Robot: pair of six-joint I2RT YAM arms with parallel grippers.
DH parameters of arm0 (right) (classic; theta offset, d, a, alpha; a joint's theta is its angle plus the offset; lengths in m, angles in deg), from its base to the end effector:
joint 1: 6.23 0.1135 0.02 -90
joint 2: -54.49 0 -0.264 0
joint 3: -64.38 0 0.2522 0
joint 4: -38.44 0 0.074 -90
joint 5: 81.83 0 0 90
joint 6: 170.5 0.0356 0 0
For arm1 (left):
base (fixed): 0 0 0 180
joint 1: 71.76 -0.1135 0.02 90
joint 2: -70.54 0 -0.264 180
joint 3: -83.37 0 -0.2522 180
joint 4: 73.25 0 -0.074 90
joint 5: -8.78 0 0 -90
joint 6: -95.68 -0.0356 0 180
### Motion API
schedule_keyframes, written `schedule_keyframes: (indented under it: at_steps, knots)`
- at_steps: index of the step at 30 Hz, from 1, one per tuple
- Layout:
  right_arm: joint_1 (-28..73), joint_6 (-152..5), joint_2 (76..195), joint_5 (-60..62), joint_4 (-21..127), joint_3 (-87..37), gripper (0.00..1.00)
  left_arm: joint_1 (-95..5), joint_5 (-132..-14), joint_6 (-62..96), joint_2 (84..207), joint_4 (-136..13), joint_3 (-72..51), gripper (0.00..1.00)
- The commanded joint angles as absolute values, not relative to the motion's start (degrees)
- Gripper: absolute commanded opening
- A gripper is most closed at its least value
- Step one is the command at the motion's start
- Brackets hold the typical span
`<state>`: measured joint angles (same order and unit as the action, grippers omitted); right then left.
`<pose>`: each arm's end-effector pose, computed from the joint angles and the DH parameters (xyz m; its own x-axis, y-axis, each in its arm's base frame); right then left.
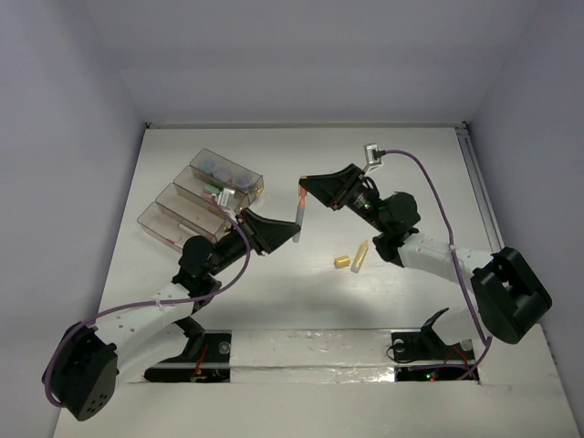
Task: Sort the stationery into containers
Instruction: Close the pen cap on the pen.
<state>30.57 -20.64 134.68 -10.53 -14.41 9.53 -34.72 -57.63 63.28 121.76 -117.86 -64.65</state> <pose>0.2322 0.1879 0.3155 -0.5019 0.6475 -0.5734 -0.7191 0.0560 0.6927 0.1424 -0.1253 0.2819 -0.5265 -0.5720 -0.6289 0.7392 0.0573 -0.6710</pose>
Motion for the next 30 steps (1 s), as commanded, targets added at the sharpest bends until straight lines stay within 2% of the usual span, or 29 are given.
schedule_keyframes:
  at_steps: [1, 15, 30]
  knots:
    - [30.3, -20.7, 133.7, -11.3, -20.2, 10.4, 0.10, -35.2, -56.6, 64.0, 120.7, -124.4, -65.6, 0.00]
    - [30.3, -19.3, 134.2, -12.0, -23.5, 11.3, 0.10, -35.7, -56.4, 65.2, 121.6, -127.3, -66.2, 0.00]
    - [30.3, -15.2, 138.2, -14.7, -32.1, 11.9, 0.10, -35.7, -55.2, 66.9, 129.3, -137.3, -63.6, 0.00]
